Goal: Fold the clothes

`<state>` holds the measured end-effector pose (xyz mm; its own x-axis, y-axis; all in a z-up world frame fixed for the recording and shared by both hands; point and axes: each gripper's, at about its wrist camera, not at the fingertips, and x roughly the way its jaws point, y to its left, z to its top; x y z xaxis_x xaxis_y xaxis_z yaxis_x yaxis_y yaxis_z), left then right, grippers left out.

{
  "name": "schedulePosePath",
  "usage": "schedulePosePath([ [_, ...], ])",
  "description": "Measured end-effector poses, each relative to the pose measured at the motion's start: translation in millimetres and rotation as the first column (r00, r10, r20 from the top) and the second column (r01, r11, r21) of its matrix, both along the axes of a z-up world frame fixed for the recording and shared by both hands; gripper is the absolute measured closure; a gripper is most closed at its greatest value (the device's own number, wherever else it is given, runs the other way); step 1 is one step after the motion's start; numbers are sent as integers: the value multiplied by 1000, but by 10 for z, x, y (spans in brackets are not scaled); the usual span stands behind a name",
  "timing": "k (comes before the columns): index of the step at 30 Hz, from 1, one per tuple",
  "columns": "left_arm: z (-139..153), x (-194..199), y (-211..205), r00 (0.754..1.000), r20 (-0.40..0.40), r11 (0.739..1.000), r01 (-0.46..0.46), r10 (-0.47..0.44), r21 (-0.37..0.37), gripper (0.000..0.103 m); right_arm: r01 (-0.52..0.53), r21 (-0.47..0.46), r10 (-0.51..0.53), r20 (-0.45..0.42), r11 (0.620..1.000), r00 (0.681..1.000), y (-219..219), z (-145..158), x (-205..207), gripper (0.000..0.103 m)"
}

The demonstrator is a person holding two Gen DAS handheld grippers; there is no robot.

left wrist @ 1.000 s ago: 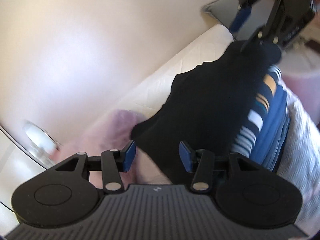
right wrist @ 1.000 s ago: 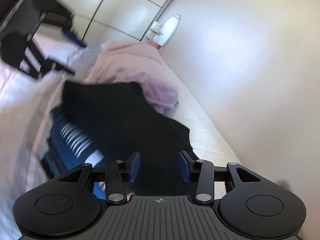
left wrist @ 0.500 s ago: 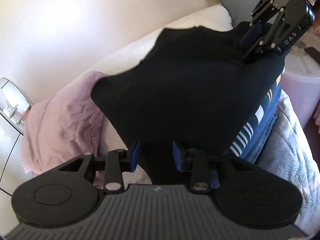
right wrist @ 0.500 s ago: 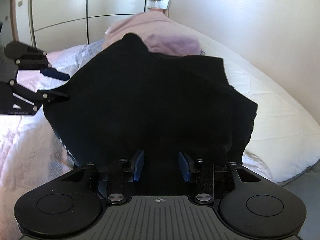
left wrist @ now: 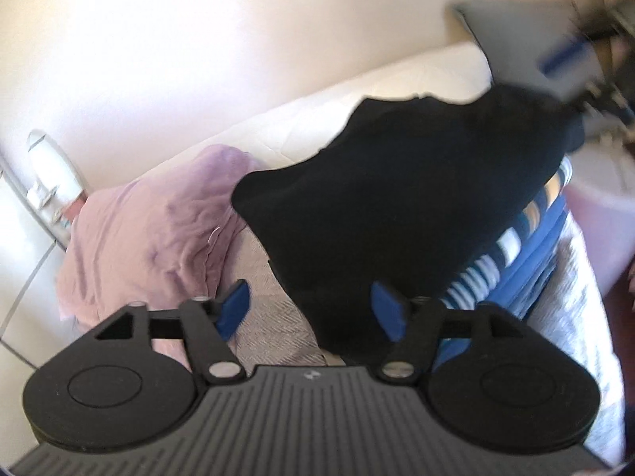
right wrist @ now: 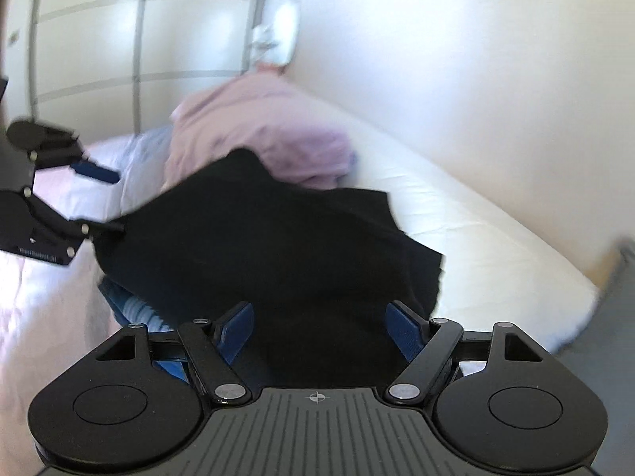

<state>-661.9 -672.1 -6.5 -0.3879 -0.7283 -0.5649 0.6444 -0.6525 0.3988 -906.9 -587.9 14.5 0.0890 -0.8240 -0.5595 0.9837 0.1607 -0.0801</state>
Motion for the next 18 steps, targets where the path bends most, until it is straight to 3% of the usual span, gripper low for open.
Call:
schedulePosePath([
  [6, 71, 369, 619, 991, -109, 994, -72, 81, 82, 15, 170, 17, -171, 105, 985, 980, 986, -54, 282, 26],
  [12, 63, 667, 1326, 972, -194, 981, -99, 131, 169, 12, 291, 83, -301, 161, 953, 940, 1831, -197, 793, 25],
  [18, 108, 917, 1851, 949, -220, 957, -171, 224, 236, 10, 342, 126, -362, 215, 931, 907, 2477, -171, 1126, 24],
])
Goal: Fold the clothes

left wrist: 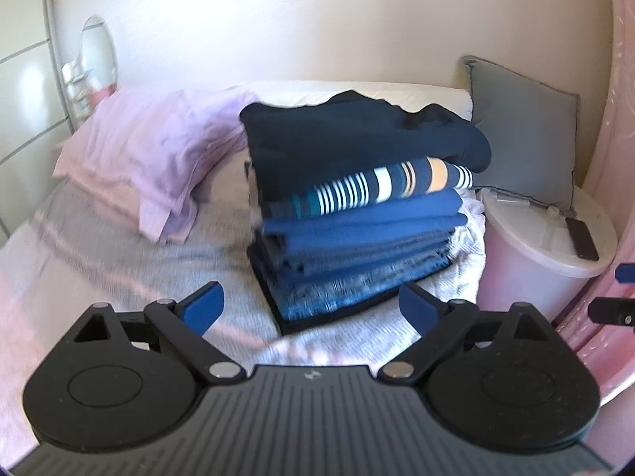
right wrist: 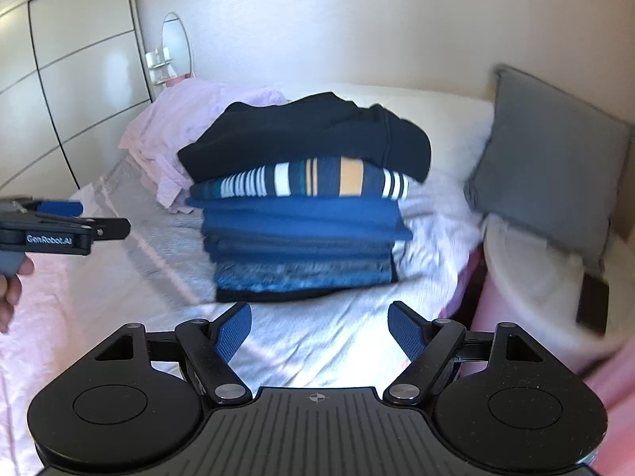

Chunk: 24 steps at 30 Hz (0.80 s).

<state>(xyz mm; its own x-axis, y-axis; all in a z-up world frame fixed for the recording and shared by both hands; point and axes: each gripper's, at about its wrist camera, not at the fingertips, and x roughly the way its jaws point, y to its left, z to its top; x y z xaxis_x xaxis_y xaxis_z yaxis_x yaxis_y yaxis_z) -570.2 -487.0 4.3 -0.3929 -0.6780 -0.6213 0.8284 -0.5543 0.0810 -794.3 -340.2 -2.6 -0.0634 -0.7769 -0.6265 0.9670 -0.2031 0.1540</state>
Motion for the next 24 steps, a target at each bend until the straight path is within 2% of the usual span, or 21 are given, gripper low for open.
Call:
schedulePosePath([
  [4, 24, 100, 239, 998, 8, 998, -56, 56, 25, 8, 27, 5, -27, 23, 1000, 999, 164, 78, 87, 24],
  [13, 51, 131, 497, 988, 37, 982, -156, 153, 108, 7, 5, 0, -5, 45, 1000, 999, 190, 194, 149, 23],
  [17, 78, 84, 597, 982, 35, 974, -191, 188, 126, 2, -14, 6, 13, 33, 1000, 999, 217, 225, 99, 21],
  [24, 155, 54, 776, 971, 52, 964, -237, 232, 122, 2, -54, 20, 53, 60, 998, 997, 230, 229, 39, 19],
])
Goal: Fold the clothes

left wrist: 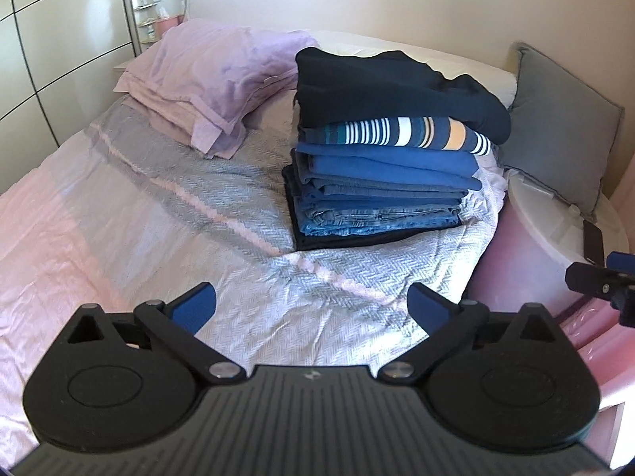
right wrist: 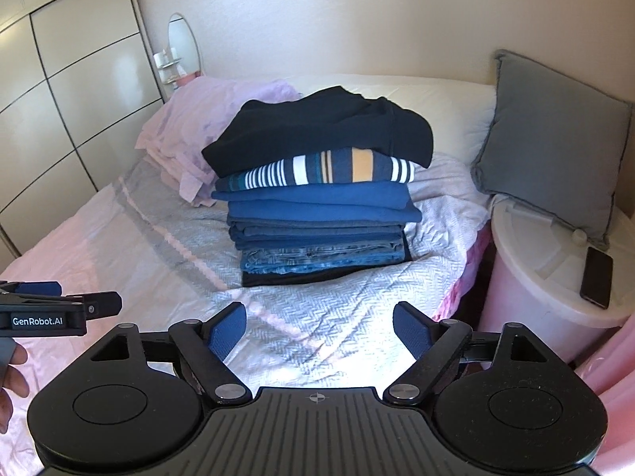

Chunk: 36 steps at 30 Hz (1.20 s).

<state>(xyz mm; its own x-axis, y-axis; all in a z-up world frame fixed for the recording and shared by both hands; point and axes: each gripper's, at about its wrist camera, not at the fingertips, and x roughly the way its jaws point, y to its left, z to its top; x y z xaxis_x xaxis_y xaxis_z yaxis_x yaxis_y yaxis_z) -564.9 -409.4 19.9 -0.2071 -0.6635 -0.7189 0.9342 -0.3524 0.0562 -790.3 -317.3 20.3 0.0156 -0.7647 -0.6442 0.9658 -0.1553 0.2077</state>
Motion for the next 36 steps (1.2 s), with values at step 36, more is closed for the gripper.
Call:
schedulePosePath([
  [36, 332, 428, 387, 997, -65, 999, 32, -34, -40, 4, 84, -38, -88, -114, 996, 990, 401, 444, 791, 18],
])
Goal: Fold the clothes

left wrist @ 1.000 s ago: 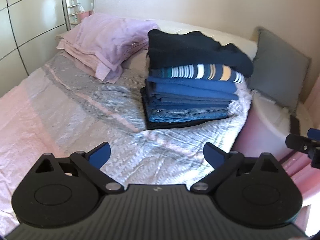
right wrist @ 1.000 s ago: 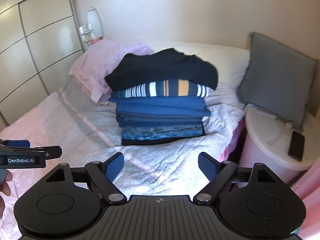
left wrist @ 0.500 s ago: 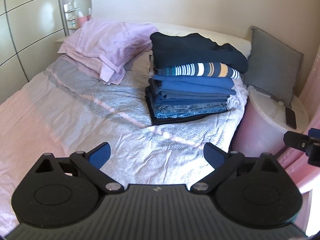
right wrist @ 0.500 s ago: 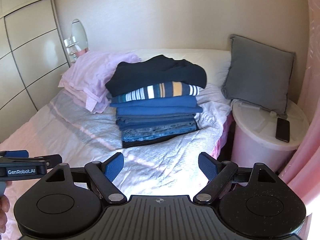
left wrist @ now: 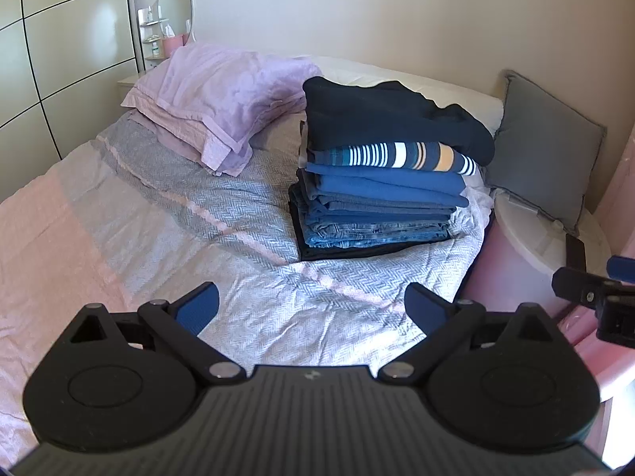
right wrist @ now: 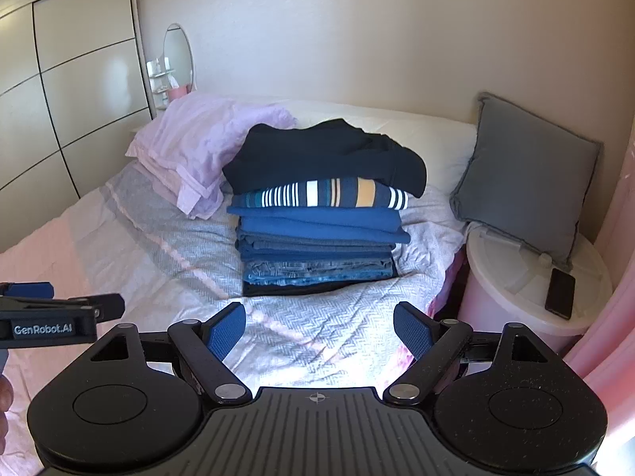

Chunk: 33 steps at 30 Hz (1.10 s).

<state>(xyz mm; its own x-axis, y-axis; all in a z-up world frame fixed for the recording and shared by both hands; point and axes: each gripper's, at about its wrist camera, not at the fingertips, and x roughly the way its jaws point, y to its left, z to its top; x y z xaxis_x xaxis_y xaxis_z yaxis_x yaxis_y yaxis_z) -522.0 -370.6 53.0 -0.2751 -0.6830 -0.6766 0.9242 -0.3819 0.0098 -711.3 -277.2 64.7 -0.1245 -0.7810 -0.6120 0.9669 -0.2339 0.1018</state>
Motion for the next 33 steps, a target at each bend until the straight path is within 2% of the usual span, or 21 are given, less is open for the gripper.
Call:
schedulePosePath([
  [10, -56, -143, -20, 1000, 17, 1000, 19, -19, -6, 4, 12, 13, -12, 10, 1000, 1000, -43, -71, -77, 18],
  [15, -85, -298, -163, 999, 27, 999, 18, -17, -27, 4, 12, 13, -12, -2, 1000, 1000, -165, -77, -167, 18],
  [22, -266, -640, -413, 999, 39, 1000, 7, -7, -4, 4, 19, 3, -19, -19, 1000, 1000, -463, -117, -433, 18],
  [29, -486, -974, -544, 999, 43, 999, -23, 22, 33, 4, -35, 30, 35, -28, 999, 999, -738, -309, -745, 18],
  [33, -550, -1094, -539, 998, 45, 999, -42, 40, 29, 4, -70, 47, 71, -25, 996, 997, -818, -416, -902, 18],
])
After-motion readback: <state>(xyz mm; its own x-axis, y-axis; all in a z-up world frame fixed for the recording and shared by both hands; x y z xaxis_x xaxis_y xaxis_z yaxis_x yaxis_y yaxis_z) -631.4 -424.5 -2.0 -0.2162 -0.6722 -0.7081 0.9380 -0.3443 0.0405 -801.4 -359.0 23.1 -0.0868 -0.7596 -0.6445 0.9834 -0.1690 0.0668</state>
